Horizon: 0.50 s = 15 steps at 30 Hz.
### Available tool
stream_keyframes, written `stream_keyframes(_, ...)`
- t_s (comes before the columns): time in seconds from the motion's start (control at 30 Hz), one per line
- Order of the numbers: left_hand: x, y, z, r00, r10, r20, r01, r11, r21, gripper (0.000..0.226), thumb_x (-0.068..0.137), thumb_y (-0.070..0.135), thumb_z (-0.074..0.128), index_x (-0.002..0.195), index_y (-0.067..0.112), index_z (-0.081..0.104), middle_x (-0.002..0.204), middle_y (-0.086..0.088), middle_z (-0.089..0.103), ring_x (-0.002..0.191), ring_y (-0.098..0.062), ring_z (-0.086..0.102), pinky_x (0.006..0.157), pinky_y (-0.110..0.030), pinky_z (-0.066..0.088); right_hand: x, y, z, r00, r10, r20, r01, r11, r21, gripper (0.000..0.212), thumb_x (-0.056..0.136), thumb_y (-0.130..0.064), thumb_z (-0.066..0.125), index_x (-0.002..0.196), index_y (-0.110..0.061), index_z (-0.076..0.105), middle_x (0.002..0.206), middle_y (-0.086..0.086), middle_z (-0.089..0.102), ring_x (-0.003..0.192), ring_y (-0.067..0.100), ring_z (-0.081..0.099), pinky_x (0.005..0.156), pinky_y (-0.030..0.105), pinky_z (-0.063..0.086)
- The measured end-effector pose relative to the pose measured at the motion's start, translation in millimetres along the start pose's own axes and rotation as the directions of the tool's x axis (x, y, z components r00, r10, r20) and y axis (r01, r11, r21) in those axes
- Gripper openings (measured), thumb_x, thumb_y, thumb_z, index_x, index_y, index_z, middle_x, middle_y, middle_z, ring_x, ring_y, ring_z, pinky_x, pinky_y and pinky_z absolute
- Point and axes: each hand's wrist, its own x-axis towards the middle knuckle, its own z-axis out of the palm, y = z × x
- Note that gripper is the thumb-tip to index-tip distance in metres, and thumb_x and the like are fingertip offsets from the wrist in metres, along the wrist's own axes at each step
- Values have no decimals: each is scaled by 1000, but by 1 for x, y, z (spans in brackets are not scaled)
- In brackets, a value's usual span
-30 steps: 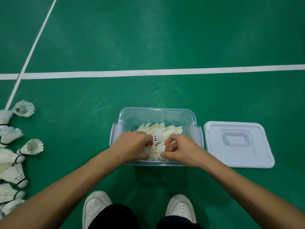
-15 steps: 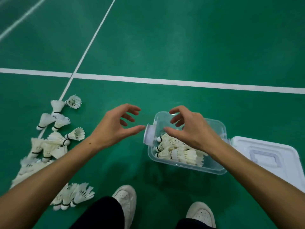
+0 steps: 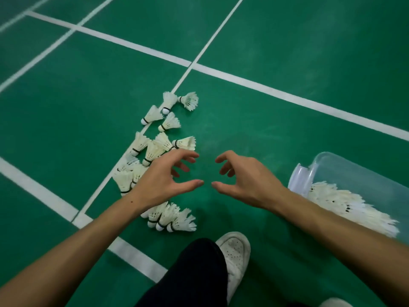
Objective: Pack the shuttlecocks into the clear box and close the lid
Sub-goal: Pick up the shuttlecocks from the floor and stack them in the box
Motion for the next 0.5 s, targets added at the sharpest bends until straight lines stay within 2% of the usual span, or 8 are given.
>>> stream_keyframes(0.17, -45, -51, -28, 992, -118, -44, 118, 993, -6, 61, 80, 44, 89, 134, 35, 62, 123, 15, 68, 107, -12, 69, 87, -37, 60, 27, -37, 46, 988, -83, 131, 88, 996, -30, 60, 90, -60, 69, 138, -29, 48, 117, -10, 71, 105, 15, 67, 91, 41, 57)
stream_keyframes(0.3, -76, -85, -37, 986, -165, -5, 165, 983, 82, 64, 79, 57, 85, 136, 42, 59, 128, 23, 64, 111, -6, 65, 88, -36, 59, 39, -56, 80, 968, -97, 230, 108, 994, -35, 63, 91, -59, 70, 141, -28, 47, 120, -9, 69, 105, 14, 66, 89, 43, 58)
stream_keyframes(0.4, -90, -102, -31, 986, -155, 65, 136, 963, 231, 68, 78, 68, 78, 139, 49, 54, 132, 28, 57, 115, 2, 59, 91, -35, 58, 39, -62, 105, 955, -82, 286, 100, 994, -49, 66, 90, -59, 71, 143, -29, 44, 125, -7, 68, 106, 14, 65, 87, 40, 57)
stream_keyframes(0.5, -91, -109, -15, 985, -112, 128, 61, 934, 352, 66, 81, 63, 80, 140, 50, 53, 140, 24, 52, 127, -1, 51, 96, -35, 56, 34, -61, 126, 947, -55, 316, 88, 992, -91, 76, 85, -60, 75, 146, -30, 41, 133, -3, 61, 111, 19, 65, 89, 39, 56)
